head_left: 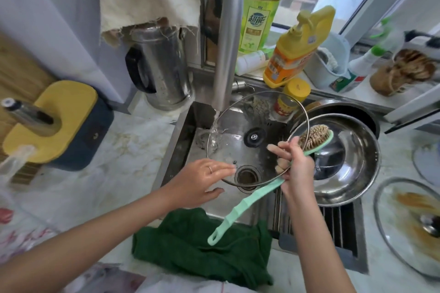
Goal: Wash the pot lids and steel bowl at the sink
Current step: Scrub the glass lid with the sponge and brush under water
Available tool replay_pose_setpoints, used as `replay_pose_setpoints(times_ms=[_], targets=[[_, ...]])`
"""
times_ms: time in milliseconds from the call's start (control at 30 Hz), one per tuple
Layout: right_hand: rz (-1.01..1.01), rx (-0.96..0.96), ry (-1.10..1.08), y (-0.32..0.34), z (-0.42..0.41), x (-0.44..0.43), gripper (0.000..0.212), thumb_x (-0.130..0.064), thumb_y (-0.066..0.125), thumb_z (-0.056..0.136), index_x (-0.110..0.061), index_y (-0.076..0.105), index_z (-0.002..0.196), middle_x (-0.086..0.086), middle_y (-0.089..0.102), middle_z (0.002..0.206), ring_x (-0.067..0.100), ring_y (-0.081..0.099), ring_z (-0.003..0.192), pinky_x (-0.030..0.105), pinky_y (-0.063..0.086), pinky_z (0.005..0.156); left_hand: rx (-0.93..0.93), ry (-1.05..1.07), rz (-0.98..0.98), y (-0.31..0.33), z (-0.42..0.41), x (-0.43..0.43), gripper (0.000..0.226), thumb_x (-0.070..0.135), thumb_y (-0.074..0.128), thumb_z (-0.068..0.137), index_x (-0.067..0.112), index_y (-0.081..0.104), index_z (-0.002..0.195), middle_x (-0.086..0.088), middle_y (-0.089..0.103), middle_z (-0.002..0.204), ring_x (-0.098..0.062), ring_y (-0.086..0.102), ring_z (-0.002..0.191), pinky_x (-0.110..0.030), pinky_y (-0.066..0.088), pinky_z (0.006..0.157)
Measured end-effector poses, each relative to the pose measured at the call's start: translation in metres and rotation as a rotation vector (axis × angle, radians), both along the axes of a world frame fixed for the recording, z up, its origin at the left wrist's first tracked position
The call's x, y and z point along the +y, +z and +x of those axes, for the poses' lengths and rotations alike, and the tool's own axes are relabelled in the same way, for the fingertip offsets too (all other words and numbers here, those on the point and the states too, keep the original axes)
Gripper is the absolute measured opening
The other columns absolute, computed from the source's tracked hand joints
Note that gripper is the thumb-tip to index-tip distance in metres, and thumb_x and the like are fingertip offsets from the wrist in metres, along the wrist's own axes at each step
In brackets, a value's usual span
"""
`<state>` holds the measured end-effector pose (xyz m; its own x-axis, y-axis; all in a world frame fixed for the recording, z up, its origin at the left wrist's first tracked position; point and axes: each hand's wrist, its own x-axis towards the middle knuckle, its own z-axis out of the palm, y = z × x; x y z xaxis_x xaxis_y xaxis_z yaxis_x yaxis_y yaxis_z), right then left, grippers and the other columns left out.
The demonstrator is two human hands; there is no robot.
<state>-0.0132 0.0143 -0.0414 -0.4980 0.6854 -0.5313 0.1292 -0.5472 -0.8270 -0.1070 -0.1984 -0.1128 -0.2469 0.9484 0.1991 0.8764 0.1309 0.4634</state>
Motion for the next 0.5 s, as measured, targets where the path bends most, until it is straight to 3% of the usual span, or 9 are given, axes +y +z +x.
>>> replay_pose_setpoints(times_ms=[100,200,267,333,400,500], targets=[[-0.095,-0.02,0.06,0.005,-0.004,0.003,0.038,-0.039,0.045,0.1,-0.006,0.055,0.085,0.028,0.064,0.099,0.002,0.031,0.028,0.013,0.021,0.027,0.041,-0.001,-0.037,0.0,0.005,0.022,0.065,0.035,0.053,0.092,0.017,0.029,0.149,-0.009,0.034,0.154,-0.024,0.031,0.143,-0.046,0.026,0.116],[-0.152,-0.016,0.138,0.015,-0.007,0.009,0.042,-0.044,0.045,0.097,-0.006,0.054,0.083,0.027,0.065,0.099,0.001,0.033,0.026,0.011,0.02,0.025,0.124,-0.003,0.197,0.006,0.0,0.031,0.045,0.002,0.054,0.089,0.006,0.051,0.134,-0.015,0.058,0.133,-0.03,0.056,0.122,-0.048,0.049,0.099],[-0.17,0.036,0.186,0.022,-0.006,0.012,0.049,-0.054,0.047,0.092,-0.006,0.055,0.086,0.022,0.069,0.093,0.001,0.031,0.029,0.011,0.02,0.026,0.083,0.013,0.338,0.02,-0.007,0.031,0.036,-0.001,0.054,0.088,-0.001,0.06,0.124,-0.013,0.066,0.12,-0.025,0.068,0.105,-0.038,0.056,0.088],[-0.186,0.092,0.202,0.026,-0.005,0.014,0.053,-0.059,0.048,0.088,-0.007,0.057,0.087,0.016,0.07,0.09,0.0,0.028,0.03,0.01,0.02,0.027,-0.159,0.144,0.412,0.037,-0.008,0.034,0.033,0.006,0.058,0.091,0.0,0.061,0.123,-0.003,0.071,0.108,-0.006,0.071,0.079,-0.021,0.058,0.07],[-0.127,0.073,0.198,0.024,-0.003,0.013,0.047,-0.053,0.054,0.087,-0.007,0.06,0.088,0.006,0.065,0.077,0.0,0.026,0.033,0.011,0.019,0.028,-0.49,0.383,0.455,0.05,-0.007,0.041,0.025,0.007,0.06,0.092,0.003,0.065,0.117,0.0,0.071,0.101,0.006,0.066,0.072,-0.012,0.052,0.066],[0.072,-0.143,0.271,0.005,0.002,0.004,0.026,-0.035,0.062,0.09,-0.009,0.057,0.091,0.001,0.054,0.074,0.001,0.031,0.039,0.013,0.022,0.032,-1.105,0.77,0.507,0.056,-0.017,0.046,0.019,0.009,0.053,0.097,0.008,0.066,0.111,-0.012,0.072,0.104,-0.014,0.073,0.084,-0.027,0.059,0.068]])
